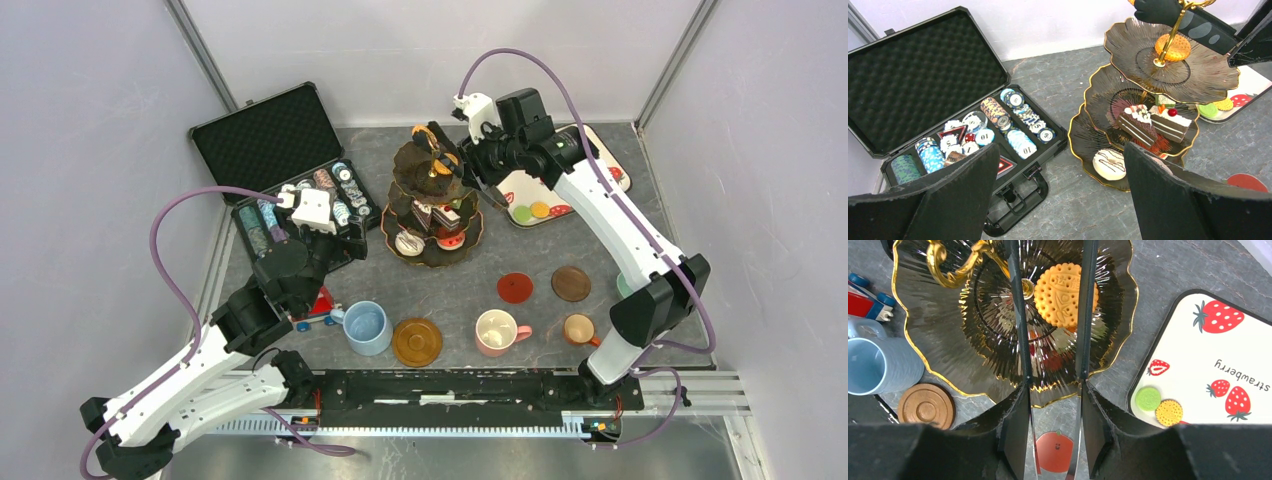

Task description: Serve the afternoon tea

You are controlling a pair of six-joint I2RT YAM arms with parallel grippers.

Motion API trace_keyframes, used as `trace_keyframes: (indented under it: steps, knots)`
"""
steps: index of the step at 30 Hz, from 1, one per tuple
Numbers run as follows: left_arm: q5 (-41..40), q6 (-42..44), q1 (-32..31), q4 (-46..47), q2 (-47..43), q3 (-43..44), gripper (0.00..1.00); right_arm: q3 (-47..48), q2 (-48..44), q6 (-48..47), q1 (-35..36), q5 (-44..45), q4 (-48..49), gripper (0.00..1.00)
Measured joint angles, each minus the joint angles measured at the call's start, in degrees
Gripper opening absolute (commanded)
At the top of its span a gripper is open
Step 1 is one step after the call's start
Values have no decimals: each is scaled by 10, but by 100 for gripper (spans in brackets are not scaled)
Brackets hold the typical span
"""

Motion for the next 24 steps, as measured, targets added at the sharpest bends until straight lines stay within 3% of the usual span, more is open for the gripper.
trace_keyframes:
  steps: [10,24]
  knots:
    - [0,0,0,0,0,0,100,0,0,-3,0,10,-4,50]
    - [0,0,0,0,0,0,100,-41,-48,16,-2,54,39,49]
